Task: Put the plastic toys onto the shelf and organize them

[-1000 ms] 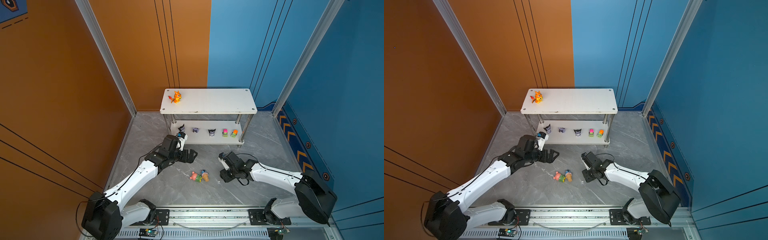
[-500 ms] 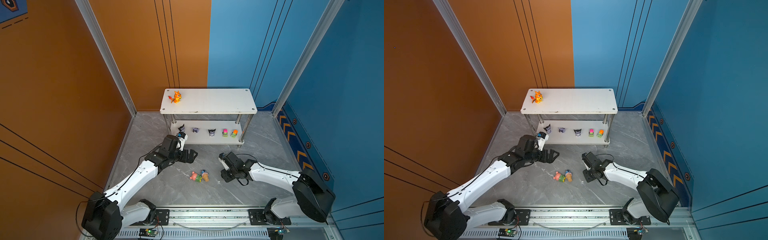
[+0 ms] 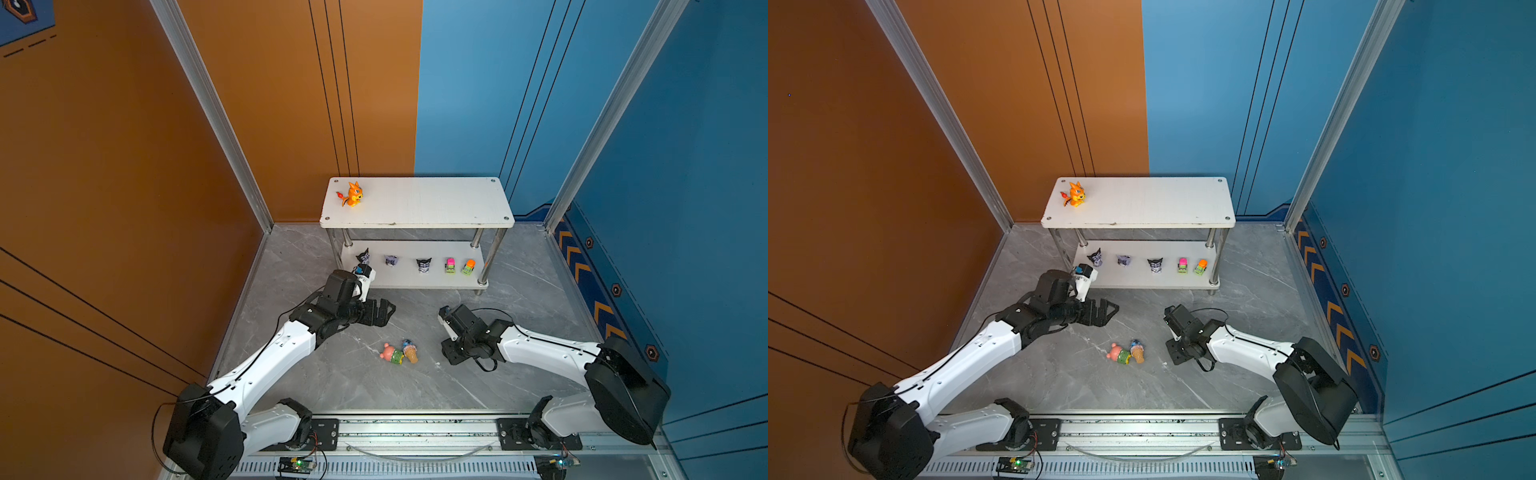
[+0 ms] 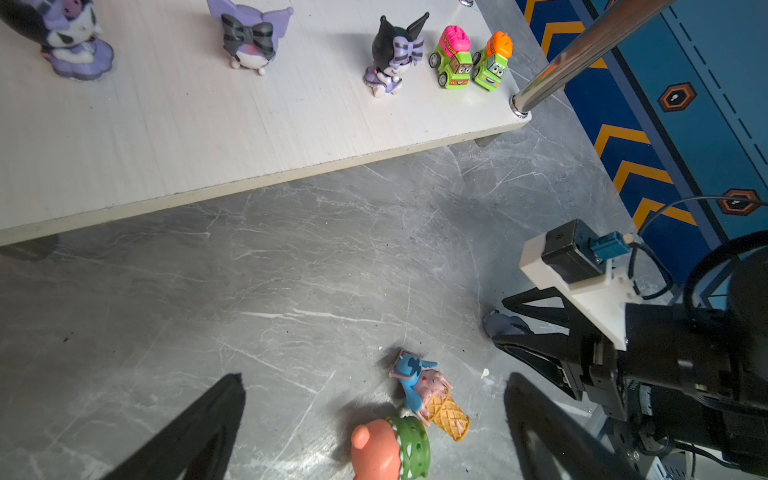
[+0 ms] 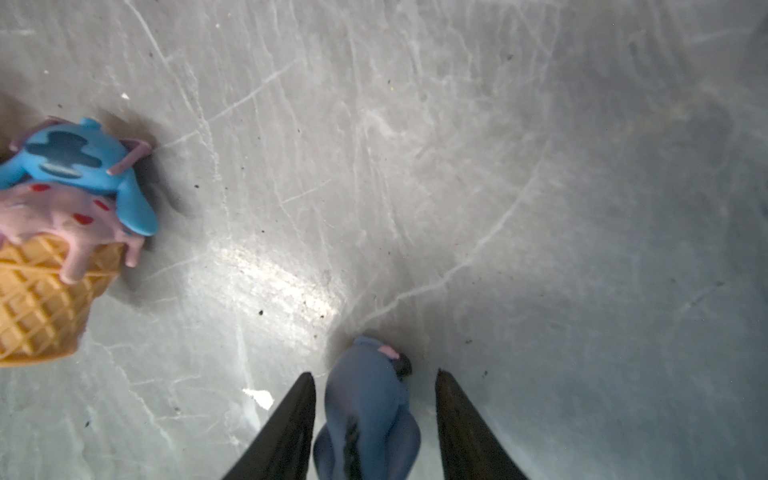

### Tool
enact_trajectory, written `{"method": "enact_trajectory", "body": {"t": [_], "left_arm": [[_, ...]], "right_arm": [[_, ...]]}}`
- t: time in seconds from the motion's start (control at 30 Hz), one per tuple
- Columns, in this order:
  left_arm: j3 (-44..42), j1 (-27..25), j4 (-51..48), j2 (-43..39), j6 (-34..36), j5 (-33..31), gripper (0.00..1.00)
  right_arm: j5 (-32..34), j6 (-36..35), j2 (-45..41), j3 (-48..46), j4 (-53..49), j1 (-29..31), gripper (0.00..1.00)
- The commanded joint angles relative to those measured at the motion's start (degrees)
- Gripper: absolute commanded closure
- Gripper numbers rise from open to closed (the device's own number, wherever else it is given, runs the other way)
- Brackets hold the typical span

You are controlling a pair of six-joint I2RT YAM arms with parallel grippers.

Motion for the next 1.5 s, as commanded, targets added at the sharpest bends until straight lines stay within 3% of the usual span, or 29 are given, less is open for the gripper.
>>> {"method": "enact_trajectory", "body": {"t": [0.0,0.4,0.7,0.83,1.07,1.23,1.47], "left_arm": [[0.0,0.7,0.4,0.0,-0.5,1.1,0.01],[-0.1,0.7,0.6,0.0,-0.5,1.2,0.01],[0.0,0.7,1.0,0.2,-0.6,1.4,0.01],[0.0,0.7,0.8,-0.4,-0.5,1.5,0.01],[-0.4,0.7,0.5,-1.8,-0.5,1.7,0.01],[-0.9,0.7,0.7,-2.9,-0.6,1.3,0.01],[-1.2,0.8,0.7,-2.7,-0.4,1.6,0.01]], "right_arm": [[1.0,1.3,-0.4,-0.8,-1.0,0.5,0.55],[2.1,1.7,-1.2,0.3,-3.4,1.3,0.73],[7.5,2.5,-4.8,19.1,-23.2,3.0,0.75],[4.5,3.7,-4.3,29.2,-30.3,1.5,0.78],[-6.4,3.6,-0.3,41.9,-38.9,-1.2,0.78],[-11.6,4.5,3.4,34.2,-37.8,-2.0,0.78],[-13.3,7.5,8.0,23.9,-26.8,-2.2,0.78]]}}
